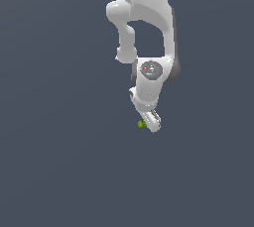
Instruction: Pick up the object and move it to a goal position.
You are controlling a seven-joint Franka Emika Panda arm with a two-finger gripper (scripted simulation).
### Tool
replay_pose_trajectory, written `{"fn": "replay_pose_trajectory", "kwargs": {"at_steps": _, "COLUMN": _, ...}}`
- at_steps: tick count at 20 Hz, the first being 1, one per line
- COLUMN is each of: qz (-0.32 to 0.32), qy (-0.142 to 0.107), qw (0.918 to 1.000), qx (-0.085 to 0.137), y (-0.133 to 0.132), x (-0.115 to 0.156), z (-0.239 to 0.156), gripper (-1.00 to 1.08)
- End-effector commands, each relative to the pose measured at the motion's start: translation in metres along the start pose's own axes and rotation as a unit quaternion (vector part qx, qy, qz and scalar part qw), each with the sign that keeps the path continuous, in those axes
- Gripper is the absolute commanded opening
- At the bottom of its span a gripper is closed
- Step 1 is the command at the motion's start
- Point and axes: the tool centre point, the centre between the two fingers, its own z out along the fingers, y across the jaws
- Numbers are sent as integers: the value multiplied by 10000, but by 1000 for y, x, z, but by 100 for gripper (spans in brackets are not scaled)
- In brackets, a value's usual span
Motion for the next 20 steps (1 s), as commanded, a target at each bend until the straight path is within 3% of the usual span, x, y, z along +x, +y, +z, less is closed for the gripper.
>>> {"fn": "replay_pose_trajectory", "kwargs": {"at_steps": 1, "qz": 295, "qy": 9, "qw": 9996, "qx": 11, "y": -1, "x": -3, "z": 4, "gripper": 100}}
{"fn": "replay_pose_trajectory", "kwargs": {"at_steps": 10, "qz": 963, "qy": 31, "qw": 9953, "qx": 38, "y": -4, "x": -12, "z": 12, "gripper": 100}}
{"fn": "replay_pose_trajectory", "kwargs": {"at_steps": 20, "qz": 1098, "qy": 35, "qw": 9939, "qx": 43, "y": -4, "x": -13, "z": 15, "gripper": 100}}
